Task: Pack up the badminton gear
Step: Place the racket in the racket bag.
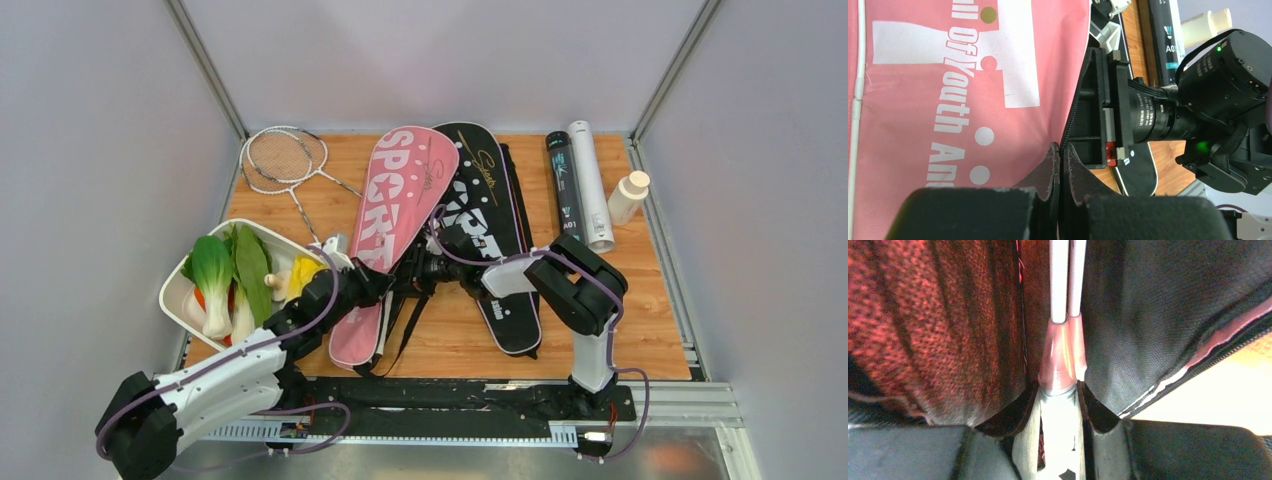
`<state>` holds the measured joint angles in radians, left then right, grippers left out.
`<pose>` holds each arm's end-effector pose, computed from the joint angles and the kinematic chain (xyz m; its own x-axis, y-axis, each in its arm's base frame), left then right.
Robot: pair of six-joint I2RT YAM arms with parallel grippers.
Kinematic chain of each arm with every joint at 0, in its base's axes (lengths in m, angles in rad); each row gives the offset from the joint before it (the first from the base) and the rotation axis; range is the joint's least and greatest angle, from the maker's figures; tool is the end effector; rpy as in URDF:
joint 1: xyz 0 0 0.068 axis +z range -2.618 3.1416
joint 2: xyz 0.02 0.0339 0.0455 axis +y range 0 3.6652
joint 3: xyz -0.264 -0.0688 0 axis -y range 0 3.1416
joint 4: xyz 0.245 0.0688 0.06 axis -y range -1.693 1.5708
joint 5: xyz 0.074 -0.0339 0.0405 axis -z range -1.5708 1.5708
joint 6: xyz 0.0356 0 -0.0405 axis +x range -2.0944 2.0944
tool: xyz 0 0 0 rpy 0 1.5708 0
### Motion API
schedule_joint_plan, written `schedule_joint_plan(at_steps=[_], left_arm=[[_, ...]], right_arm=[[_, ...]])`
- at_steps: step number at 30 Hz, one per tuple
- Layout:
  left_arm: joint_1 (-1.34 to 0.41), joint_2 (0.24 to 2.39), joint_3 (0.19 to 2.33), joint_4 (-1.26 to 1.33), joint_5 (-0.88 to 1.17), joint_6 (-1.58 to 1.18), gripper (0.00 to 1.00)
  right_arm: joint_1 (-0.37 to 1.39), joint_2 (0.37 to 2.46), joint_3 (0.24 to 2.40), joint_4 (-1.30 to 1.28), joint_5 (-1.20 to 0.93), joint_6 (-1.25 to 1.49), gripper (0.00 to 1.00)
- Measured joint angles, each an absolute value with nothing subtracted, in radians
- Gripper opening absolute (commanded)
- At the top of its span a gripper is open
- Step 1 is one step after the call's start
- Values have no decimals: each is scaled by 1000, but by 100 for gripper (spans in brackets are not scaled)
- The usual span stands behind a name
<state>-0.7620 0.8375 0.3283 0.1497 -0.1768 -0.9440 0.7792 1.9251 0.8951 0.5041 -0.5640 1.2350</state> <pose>0.1407 -0.1256 0.2042 -0.6032 -0.5264 -0.5992 0.1226 0.6811 -0.7218 0.2564 0.2800 0.1297 -0.9890 0.1447 -0.0316 0.0331 0.4241 0.9050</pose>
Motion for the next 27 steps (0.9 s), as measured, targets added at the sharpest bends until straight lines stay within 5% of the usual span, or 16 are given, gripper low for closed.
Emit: schedule_joint_plan(at_steps=[19, 27], left_arm=[[-855, 1046, 257, 463, -205, -957, 0], [-903, 1045, 257, 480, -331, -958, 9]], right_arm=[[735, 1944, 746, 738, -574, 1419, 14], [736, 1944, 797, 648, -560, 1405, 34]])
